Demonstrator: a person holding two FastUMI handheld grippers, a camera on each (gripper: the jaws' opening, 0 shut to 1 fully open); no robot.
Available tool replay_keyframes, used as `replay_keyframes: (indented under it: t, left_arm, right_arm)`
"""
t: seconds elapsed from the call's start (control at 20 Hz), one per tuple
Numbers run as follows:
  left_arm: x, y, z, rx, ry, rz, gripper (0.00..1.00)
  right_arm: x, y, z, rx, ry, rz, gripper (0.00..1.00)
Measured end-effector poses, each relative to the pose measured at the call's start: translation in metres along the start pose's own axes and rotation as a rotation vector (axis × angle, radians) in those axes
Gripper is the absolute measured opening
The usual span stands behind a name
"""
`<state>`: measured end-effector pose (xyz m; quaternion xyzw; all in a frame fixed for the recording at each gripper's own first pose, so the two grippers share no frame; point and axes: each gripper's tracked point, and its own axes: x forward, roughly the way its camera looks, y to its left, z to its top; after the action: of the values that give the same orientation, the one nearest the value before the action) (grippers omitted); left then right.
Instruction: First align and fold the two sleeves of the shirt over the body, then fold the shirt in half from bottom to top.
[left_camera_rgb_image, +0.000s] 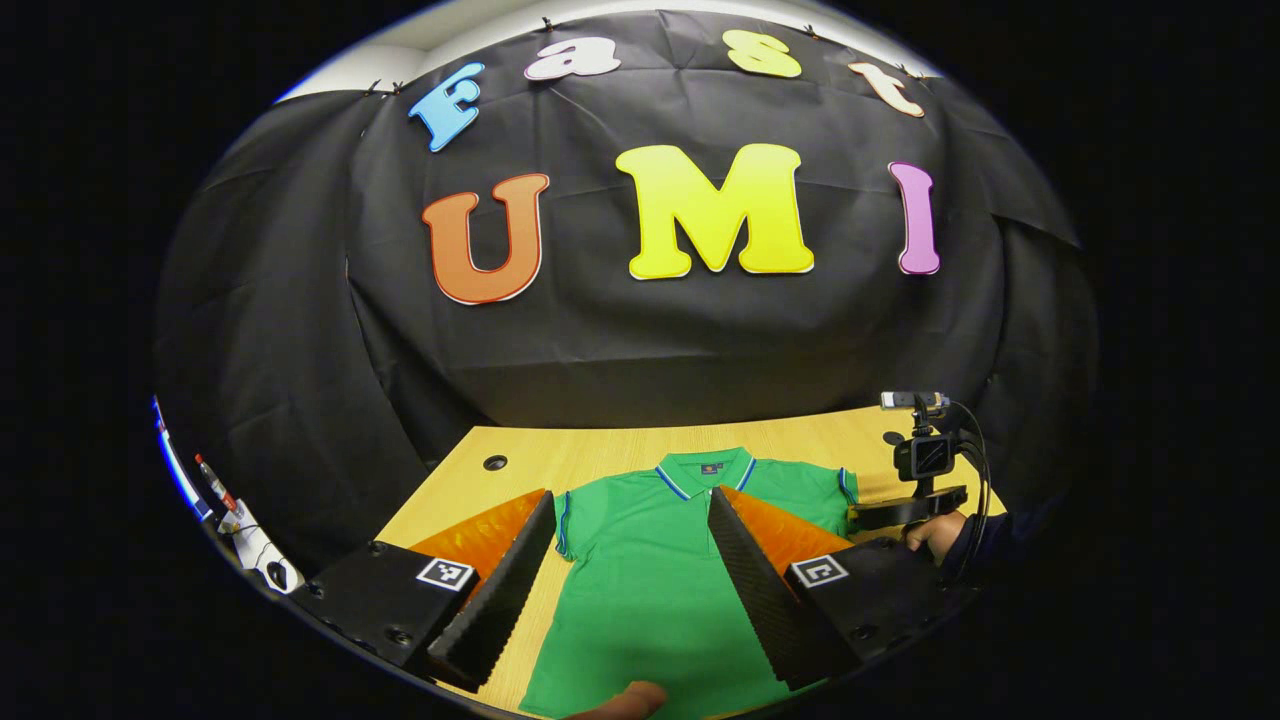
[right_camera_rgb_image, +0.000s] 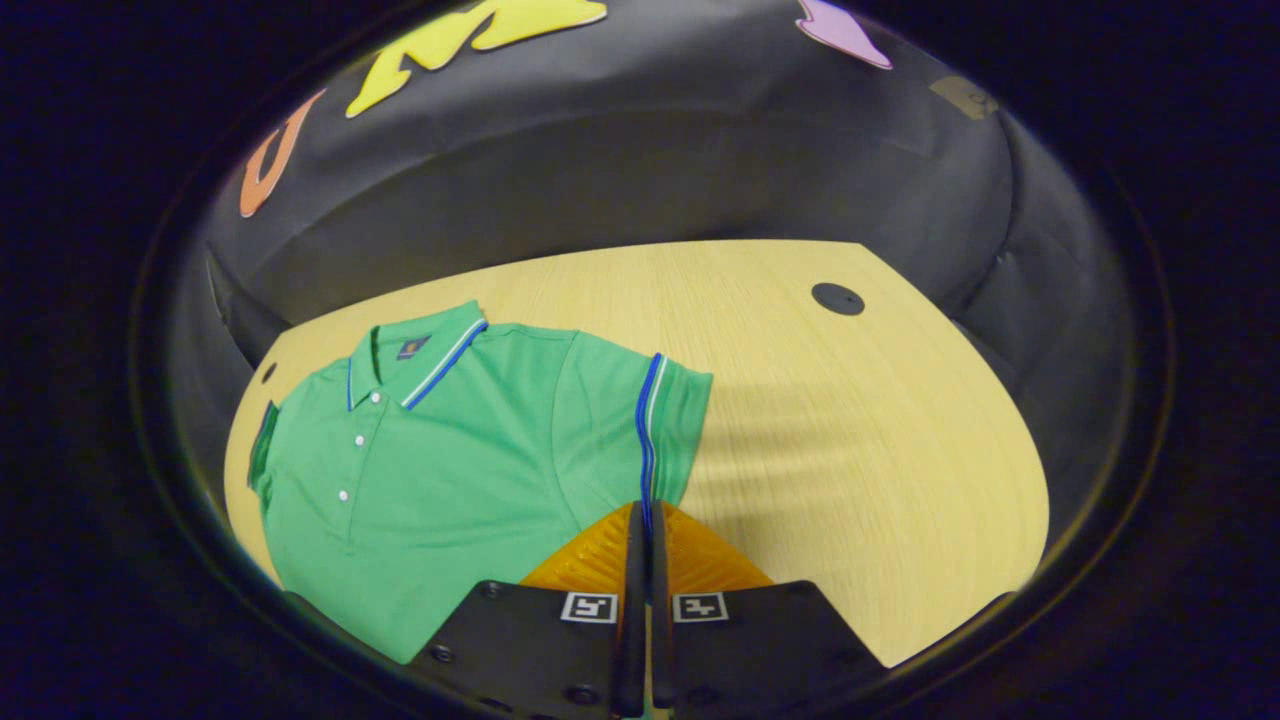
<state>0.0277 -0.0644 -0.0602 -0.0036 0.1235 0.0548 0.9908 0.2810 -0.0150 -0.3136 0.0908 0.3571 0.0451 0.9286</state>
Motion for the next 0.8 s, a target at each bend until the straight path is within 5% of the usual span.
replay_keyframes:
  t: [0.35,0.8]
  left_arm:
    - [0.0,0.008,-0.004,-0.023,0.009,0.023,0.99]
    - [-0.008,0.03,-0.012,-0.064,0.018,0.063,0.99]
  right_arm:
    - [-0.019,-0.005,0.022,-0.016,-0.066,0.011,0.06]
    - [-0.04,0.063,0.029,-0.189,-0.128,0.173,0.05]
